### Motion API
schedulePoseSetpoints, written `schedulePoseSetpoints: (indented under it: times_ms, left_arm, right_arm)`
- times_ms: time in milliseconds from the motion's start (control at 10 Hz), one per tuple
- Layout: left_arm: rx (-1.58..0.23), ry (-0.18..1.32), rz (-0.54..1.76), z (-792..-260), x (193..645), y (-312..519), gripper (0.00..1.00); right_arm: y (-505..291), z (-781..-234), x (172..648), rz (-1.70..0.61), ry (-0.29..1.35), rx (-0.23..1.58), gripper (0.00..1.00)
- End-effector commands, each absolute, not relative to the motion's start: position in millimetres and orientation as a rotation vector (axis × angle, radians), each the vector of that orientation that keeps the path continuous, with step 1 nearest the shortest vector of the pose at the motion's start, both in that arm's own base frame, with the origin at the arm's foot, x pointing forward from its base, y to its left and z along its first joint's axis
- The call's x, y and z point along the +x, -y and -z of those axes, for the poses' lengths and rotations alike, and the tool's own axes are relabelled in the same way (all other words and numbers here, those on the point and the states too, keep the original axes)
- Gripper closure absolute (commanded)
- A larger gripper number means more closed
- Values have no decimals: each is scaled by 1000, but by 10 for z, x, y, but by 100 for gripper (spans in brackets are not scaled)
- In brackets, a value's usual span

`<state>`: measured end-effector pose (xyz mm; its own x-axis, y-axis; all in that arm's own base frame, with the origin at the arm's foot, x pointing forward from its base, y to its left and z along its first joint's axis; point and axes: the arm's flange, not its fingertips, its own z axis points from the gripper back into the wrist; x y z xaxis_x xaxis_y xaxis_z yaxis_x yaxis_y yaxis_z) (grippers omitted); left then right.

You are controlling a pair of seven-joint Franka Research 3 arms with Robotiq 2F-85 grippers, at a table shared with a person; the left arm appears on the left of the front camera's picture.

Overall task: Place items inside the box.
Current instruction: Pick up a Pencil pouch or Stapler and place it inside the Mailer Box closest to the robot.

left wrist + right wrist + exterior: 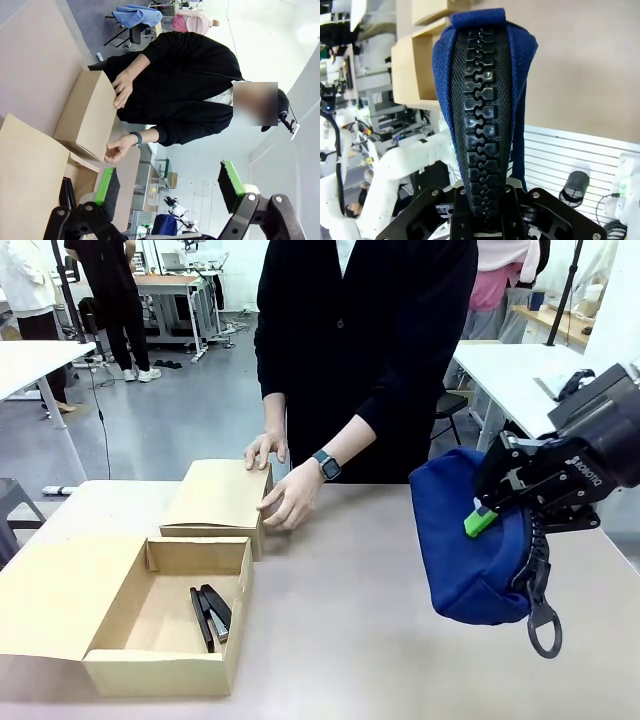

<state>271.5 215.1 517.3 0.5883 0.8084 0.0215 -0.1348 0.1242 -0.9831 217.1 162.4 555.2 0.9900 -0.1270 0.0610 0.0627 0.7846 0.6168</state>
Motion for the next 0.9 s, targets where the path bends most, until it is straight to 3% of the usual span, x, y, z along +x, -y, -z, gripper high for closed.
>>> schedulePoseSetpoints:
  times_ms: [0,500,800]
  left_arm:
    - [-1280,684,-750,-5156,2703,-2132,0]
    - [-1280,684,-750,-5156,2703,-2132,0]
    - [-1280,684,-750,-5156,2703,-2132,0]
  right_arm:
    - [-1505,-5090,2034,95,89,666,93]
    - [-1612,-5044,2176,112,69,646,93]
    - [-2588,-4929,2662,126,128,659,93]
